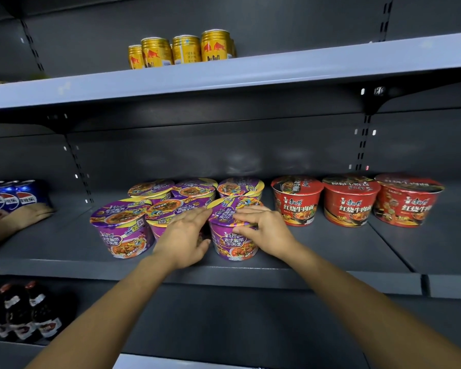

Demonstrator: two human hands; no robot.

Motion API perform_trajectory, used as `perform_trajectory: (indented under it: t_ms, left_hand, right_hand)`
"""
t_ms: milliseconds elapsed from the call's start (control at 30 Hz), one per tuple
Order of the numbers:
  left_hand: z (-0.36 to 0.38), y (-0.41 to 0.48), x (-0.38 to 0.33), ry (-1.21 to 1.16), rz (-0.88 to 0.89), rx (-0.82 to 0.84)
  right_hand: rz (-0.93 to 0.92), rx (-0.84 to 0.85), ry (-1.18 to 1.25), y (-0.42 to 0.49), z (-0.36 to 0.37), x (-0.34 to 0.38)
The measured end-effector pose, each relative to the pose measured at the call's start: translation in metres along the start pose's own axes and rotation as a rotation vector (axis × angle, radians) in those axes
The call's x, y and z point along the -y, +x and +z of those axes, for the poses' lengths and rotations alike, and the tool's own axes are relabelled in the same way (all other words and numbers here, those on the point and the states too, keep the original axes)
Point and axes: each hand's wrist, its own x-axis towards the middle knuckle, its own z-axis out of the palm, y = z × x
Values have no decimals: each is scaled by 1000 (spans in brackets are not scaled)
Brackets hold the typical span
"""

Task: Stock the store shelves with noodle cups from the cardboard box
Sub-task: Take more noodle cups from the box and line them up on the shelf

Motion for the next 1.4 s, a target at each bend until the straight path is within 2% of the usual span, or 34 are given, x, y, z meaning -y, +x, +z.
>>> perform_trajectory:
  t_ms: [167,333,433,700,1267,1400]
  left_hand:
    - [-1,1,-1,-9,-1,17]
    - [-1,0,0,-19,-7,20]
    - [-1,1,1,-39,-8,17]
    - [-3,1,1,-81,-26,15]
    - [-3,2,0,-92,-40,18]
    - [-4,2,-2,-21,-45,46]
  right_hand:
    - [-16,100,-68,-1,-9,-1]
    - [-70,-15,-32,-3,-14,-1]
    - [-98,-9,9,-3,-16,-1]
    - [-52,96,55,2,-24,-1]
    - [-7,133,100,1,-29,-3]
    - [19,141,79,-1,-31,-1]
